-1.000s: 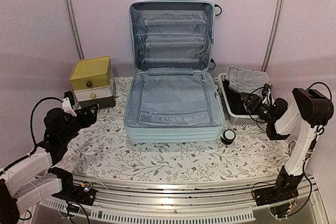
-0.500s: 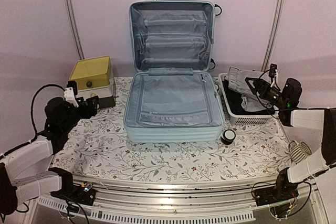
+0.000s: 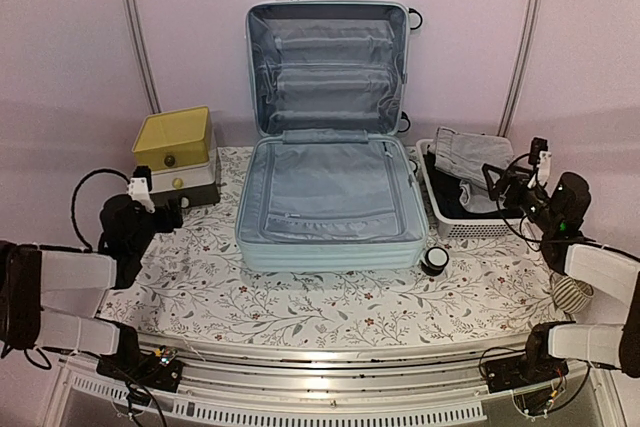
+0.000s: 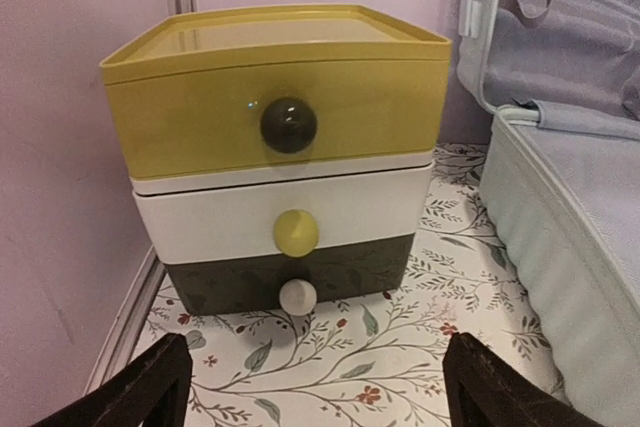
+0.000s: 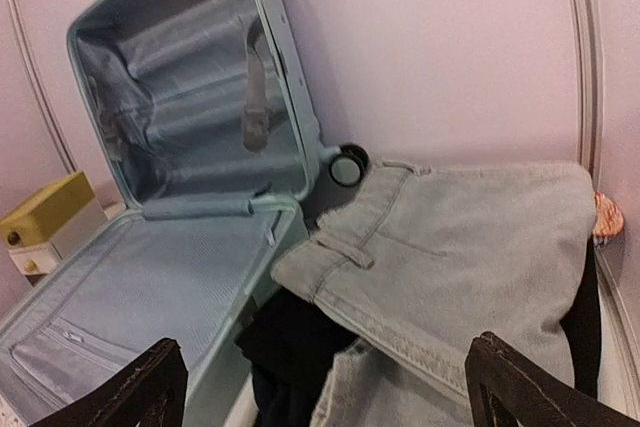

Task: Open, take out, and arrange the luggage
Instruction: Reset both arms

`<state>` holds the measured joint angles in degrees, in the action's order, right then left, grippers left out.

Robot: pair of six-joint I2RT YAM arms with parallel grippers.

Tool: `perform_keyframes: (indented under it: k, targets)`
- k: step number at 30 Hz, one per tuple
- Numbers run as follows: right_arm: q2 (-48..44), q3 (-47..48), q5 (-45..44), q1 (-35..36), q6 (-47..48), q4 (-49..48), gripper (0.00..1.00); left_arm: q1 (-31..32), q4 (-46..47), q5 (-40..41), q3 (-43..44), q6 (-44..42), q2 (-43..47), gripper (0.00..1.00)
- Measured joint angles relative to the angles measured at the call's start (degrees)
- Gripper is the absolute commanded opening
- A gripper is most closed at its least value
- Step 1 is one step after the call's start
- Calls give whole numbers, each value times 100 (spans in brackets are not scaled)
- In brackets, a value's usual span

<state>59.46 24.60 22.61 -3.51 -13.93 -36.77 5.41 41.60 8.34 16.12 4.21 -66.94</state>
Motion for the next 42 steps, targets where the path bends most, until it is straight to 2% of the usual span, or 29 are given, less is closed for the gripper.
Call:
perform_keyframes:
  k: [4,7,12,17,19,21,42]
  targets:
    - [404,-332,-197,2,507,-105,99,-472,846,-286,-201,-142,-675,87]
    - [903,-518,-433,2,811,-608,97,-601,1259,-527,-205,-323,-1045,88]
    - [1823,-778,-765,0,1276,-1670,96,-741,2625,-992,-247,-402,-1954,87]
    - [2616,-975,-909,2,1508,-2841,100,-767,2789,-1270,-238,-470,-2127,91]
    - [2752,-1143,-1021,11,1532,-3204,100,-767,2870,-1270,-234,-476,-2127,98]
    - [2778,-1165,-1121,11,1521,-3362,100,-767,2920,-1266,-227,-485,-2127,98]
    - [2804,-1086,-1309,55,1532,-3442,99,-713,2951,-1215,-223,-538,-2127,98]
